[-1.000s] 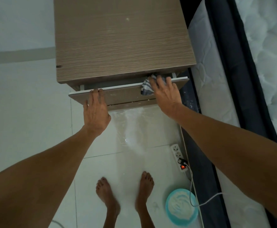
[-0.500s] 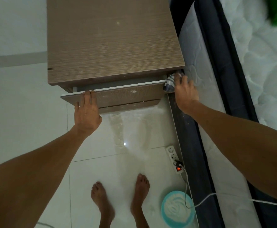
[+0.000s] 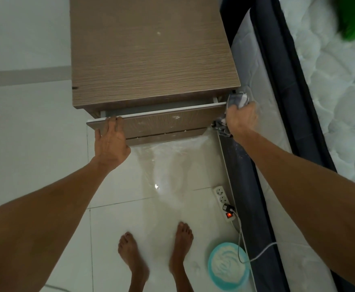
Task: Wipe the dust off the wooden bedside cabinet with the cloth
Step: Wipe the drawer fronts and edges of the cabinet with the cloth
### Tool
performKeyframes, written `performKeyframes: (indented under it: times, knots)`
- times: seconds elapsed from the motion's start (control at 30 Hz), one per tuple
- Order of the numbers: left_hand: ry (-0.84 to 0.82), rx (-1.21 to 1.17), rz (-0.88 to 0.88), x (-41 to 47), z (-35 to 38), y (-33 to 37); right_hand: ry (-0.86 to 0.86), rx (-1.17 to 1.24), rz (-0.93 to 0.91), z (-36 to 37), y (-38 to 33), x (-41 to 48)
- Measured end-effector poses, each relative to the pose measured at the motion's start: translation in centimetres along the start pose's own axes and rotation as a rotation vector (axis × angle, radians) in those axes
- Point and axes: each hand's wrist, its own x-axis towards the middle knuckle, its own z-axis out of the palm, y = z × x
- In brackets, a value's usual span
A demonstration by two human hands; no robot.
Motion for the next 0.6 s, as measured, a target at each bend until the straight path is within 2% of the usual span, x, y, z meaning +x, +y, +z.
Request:
performKeyframes:
  times: [0.2,0.6]
  knots:
    - [0.001,0.005,-0.051,-0.1,-0.3,-3.0,-0.030,0.086,-0.038,2.7,-3.6,-2.7]
    - [0.016,-0.106,0.091,0.2,-0.3,-6.6,-0.123,-0.019,-0.261,12.2,-7.7,-12.6]
